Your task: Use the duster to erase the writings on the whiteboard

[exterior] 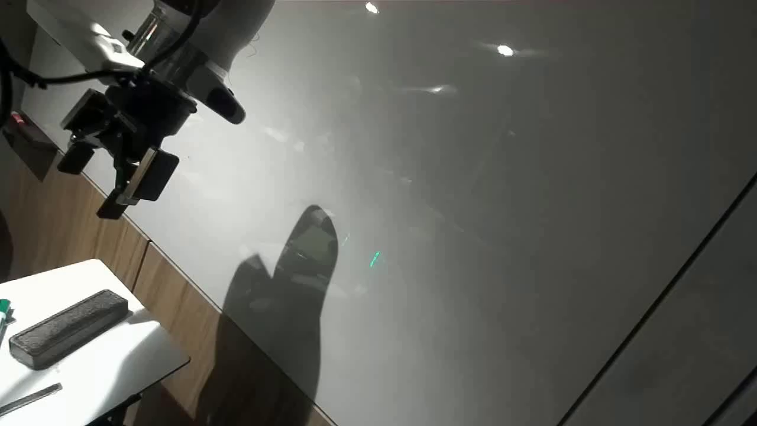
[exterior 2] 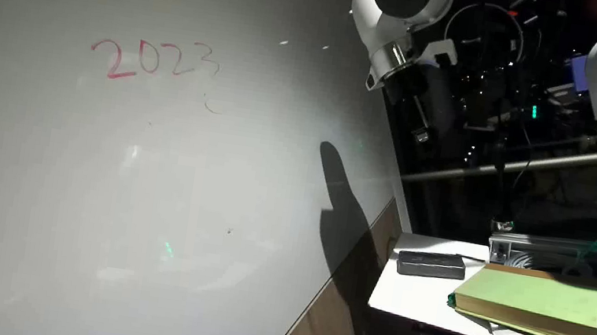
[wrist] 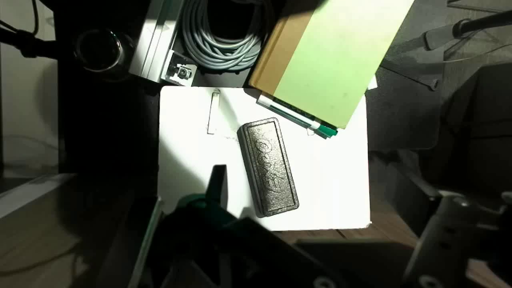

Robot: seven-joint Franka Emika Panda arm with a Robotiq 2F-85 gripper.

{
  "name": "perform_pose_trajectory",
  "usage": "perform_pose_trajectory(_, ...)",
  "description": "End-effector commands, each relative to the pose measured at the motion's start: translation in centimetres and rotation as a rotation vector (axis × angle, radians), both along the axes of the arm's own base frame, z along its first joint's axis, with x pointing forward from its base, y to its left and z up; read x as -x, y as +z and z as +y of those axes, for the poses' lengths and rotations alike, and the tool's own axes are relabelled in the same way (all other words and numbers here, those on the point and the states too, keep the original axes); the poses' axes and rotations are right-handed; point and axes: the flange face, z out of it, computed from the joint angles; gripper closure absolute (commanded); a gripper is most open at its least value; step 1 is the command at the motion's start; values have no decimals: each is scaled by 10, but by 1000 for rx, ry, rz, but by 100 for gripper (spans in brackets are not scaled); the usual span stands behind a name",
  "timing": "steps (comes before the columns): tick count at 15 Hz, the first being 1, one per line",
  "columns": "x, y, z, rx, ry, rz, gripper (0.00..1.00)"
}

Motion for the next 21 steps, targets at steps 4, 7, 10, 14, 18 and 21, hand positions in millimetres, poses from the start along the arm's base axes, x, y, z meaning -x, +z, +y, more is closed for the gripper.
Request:
perform_pose_trajectory(4,0,1,0,0,0,-1,0)
perform_pose_trajectory(7,0,1,0,0,0,-1,0)
perform_pose_trajectory(10,-4,-7,13,0,10,-43,0)
perform_pose_trajectory(14,0,-29,37,-25,54,-191,0)
perform_pose_trajectory(18,-24,-40,53,-4,121,-291,0)
perform_pose_trajectory(21,-39,-60,62,28,190,-341,0)
